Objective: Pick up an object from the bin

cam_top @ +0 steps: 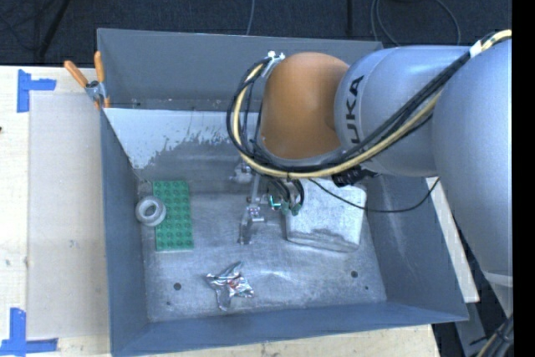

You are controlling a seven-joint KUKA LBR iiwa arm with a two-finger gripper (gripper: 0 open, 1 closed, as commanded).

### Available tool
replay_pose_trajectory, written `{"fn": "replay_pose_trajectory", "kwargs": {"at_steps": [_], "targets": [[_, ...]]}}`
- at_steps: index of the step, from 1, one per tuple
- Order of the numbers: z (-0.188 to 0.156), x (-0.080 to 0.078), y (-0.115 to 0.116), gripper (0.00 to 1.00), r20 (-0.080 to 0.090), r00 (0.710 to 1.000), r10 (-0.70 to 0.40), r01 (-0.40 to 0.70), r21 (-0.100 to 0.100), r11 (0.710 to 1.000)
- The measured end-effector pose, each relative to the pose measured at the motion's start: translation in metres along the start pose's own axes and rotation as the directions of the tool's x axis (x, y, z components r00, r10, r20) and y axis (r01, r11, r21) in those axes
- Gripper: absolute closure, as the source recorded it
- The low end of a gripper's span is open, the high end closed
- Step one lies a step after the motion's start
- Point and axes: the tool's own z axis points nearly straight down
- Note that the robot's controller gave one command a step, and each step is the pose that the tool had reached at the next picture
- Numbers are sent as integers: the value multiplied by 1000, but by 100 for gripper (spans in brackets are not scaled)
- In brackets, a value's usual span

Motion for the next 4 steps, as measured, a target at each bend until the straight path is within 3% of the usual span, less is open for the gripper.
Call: {"fn": "replay_pose_trajectory", "kwargs": {"at_steps": [1,2,3,4], "targets": [[60,74,-12,0,1,1000,-20,20,0,1000],[60,109,8,0,23,997,-77,77,0,997],[61,103,29,0,11,997,-73,73,1,997],[61,104,30,100,5,998,-70,70,-1,998]]}}
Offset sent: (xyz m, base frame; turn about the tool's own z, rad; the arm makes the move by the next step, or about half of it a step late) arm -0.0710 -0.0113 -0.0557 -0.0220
